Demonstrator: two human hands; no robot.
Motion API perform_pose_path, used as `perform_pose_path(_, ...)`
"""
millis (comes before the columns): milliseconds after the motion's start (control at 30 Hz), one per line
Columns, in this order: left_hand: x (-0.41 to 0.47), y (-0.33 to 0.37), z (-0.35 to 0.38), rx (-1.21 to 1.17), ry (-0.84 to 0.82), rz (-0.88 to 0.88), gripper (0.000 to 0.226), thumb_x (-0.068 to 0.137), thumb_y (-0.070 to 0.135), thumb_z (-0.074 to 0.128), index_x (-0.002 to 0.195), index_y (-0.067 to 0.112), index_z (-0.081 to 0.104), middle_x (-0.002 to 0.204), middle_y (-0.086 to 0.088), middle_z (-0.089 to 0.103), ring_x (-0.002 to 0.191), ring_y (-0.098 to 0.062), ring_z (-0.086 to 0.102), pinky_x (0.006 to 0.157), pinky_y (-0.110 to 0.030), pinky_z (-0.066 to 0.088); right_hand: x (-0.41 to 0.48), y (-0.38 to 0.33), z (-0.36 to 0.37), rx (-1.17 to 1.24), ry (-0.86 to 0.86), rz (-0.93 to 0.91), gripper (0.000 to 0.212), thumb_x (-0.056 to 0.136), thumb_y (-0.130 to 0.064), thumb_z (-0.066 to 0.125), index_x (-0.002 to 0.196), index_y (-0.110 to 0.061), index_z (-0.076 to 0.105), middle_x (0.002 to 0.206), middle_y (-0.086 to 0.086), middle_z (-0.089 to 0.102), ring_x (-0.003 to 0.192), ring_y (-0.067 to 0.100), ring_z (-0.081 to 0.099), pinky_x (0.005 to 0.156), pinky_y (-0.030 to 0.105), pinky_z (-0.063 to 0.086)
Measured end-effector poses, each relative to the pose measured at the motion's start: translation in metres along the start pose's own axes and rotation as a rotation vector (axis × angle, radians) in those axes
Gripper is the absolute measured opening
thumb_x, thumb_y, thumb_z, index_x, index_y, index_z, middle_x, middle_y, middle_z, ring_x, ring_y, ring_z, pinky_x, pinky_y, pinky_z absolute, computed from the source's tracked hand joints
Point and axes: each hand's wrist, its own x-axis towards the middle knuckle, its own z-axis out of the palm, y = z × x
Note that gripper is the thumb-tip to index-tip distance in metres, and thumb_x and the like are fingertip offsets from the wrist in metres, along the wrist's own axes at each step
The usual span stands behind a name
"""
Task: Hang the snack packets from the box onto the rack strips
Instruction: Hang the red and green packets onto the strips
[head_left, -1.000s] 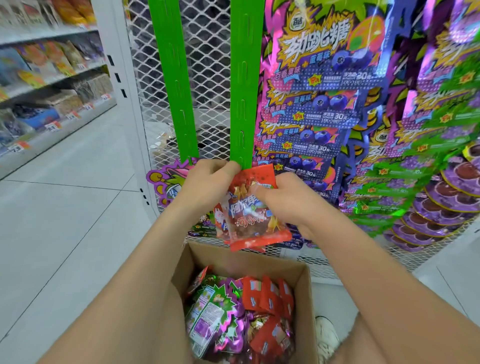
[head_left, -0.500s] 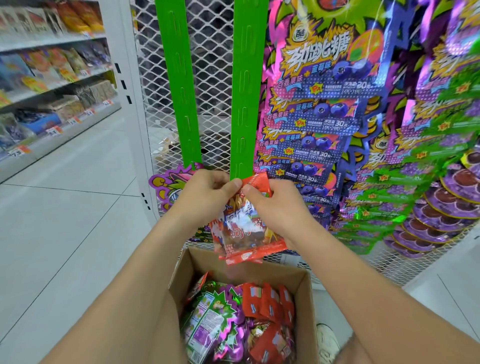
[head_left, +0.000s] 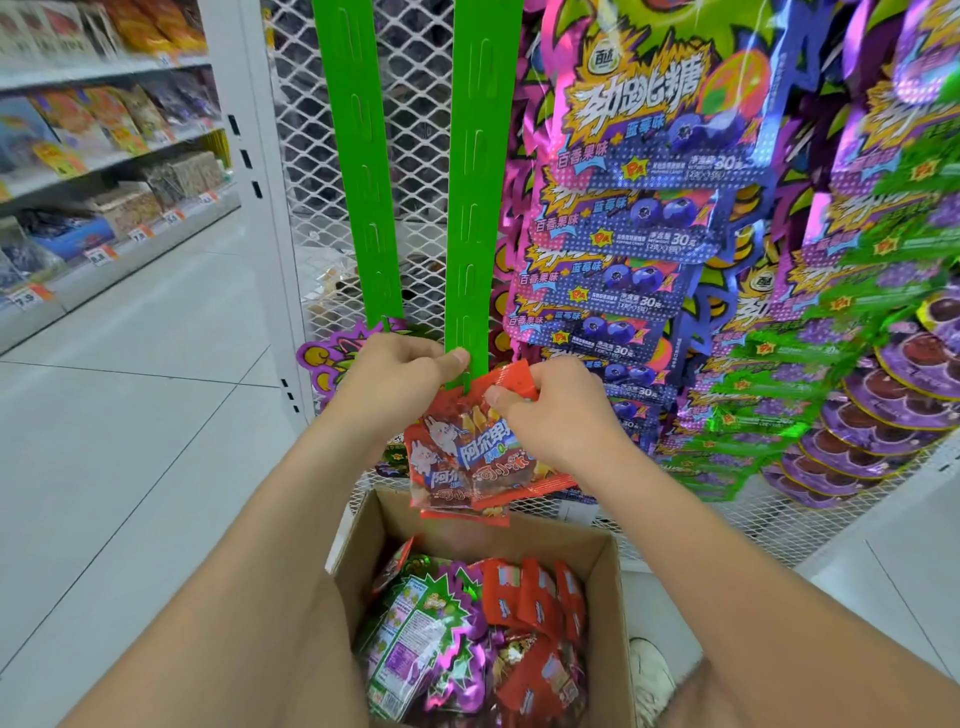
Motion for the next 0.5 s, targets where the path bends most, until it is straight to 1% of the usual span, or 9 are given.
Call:
perform_pose_path(67,0.000,0.000,-0.001,-0.013,0.010,-0.002,0.033,0.097,0.039,0.074,0.085,0.009,0.073,0.084,0.007,0.065,0.083,-0.006,0.057,0.082,-0.033,0.042,0.000,0.001,-0.003,-0.014,-0.033,0.026,0.050,0.091,-0.048,0.072,0.068,-0.008,0.053,0.065,0.009,0.049,0.066,0.033,0.050,0.060,0.040,0.046)
perform_pose_path(100,-0.001,-0.001,-0.001,-0.004,0.005,0.014,0.033,0.097,0.040,0.074,0.088,0.008,0.074,0.086,0.005,0.065,0.083,-0.008,0.058,0.081,-0.032,0.042,0.000,0.001,-0.004,-0.027,-0.050,0.044,0.050,0.091,-0.048,0.072,0.067,-0.010,0.050,0.063,0.008,0.046,0.063,0.033,0.051,0.056,0.039,0.046)
perform_pose_path(133,-0.002,-0.002,-0.002,0.016,-0.009,0.039,0.035,0.098,0.042,0.073,0.090,0.007,0.074,0.085,0.002,0.065,0.081,-0.011,0.057,0.079,-0.031,0.043,0.000,0.001,-0.005,-0.052,-0.066,0.056,0.053,0.092,-0.048,0.072,0.066,-0.011,0.046,0.062,0.007,0.043,0.060,0.030,0.048,0.051,0.038,0.042)
perform_pose_path(200,-0.002,-0.006,-0.003,0.068,-0.035,0.120,0.037,0.099,0.043,0.071,0.084,0.010,0.074,0.076,-0.001,0.063,0.072,-0.014,0.056,0.073,-0.031,0.044,-0.001,0.000,-0.007,-0.138,-0.091,0.051,0.057,0.093,-0.051,0.071,0.065,-0.013,0.039,0.063,0.006,0.038,0.063,0.027,0.039,0.049,0.035,0.026)
perform_pose_path(267,-0.001,-0.012,-0.004,0.178,-0.011,0.241,0.031,0.099,0.038,0.071,0.078,0.015,0.074,0.068,0.006,0.068,0.064,-0.011,0.059,0.070,-0.031,0.047,-0.002,0.001,-0.010,-0.239,-0.081,0.002,0.059,0.094,-0.055,0.069,0.065,-0.011,0.040,0.064,0.006,0.039,0.070,0.029,0.040,0.051,0.035,0.022)
perform_pose_path(333,-0.002,-0.017,-0.003,0.316,0.028,0.334,0.019,0.097,0.029,0.075,0.081,0.021,0.075,0.070,0.009,0.074,0.064,-0.005,0.067,0.068,-0.029,0.055,-0.003,0.002,-0.013,-0.304,-0.062,-0.063,0.056,0.094,-0.055,0.069,0.068,-0.008,0.050,0.066,0.007,0.045,0.076,0.033,0.048,0.056,0.036,0.033)
perform_pose_path(400,-0.006,-0.020,-0.002,0.402,0.020,0.385,0.011,0.094,0.023,0.079,0.084,0.018,0.076,0.074,0.009,0.075,0.070,-0.001,0.070,0.070,-0.028,0.058,-0.003,0.003,-0.016,-0.298,-0.084,-0.126,0.050,0.096,-0.050,0.069,0.072,-0.007,0.061,0.067,0.009,0.054,0.081,0.036,0.054,0.068,0.040,0.047)
perform_pose_path(433,-0.007,-0.022,-0.002,0.431,0.011,0.397,0.010,0.093,0.021,0.080,0.085,0.017,0.075,0.076,0.009,0.075,0.072,0.000,0.070,0.071,-0.029,0.058,-0.004,0.003,-0.017,-0.278,-0.100,-0.151,0.046,0.096,-0.048,0.070,0.072,-0.009,0.065,0.067,0.010,0.058,0.082,0.037,0.056,0.072,0.042,0.051)
perform_pose_path(500,-0.008,-0.023,-0.002,0.440,-0.002,0.391,0.012,0.092,0.018,0.081,0.083,0.018,0.073,0.077,0.008,0.075,0.075,-0.003,0.070,0.073,-0.030,0.059,-0.006,0.004,-0.018,-0.242,-0.115,-0.172,0.042,0.096,-0.046,0.070,0.071,-0.012,0.070,0.065,0.011,0.063,0.079,0.035,0.058,0.075,0.044,0.054)
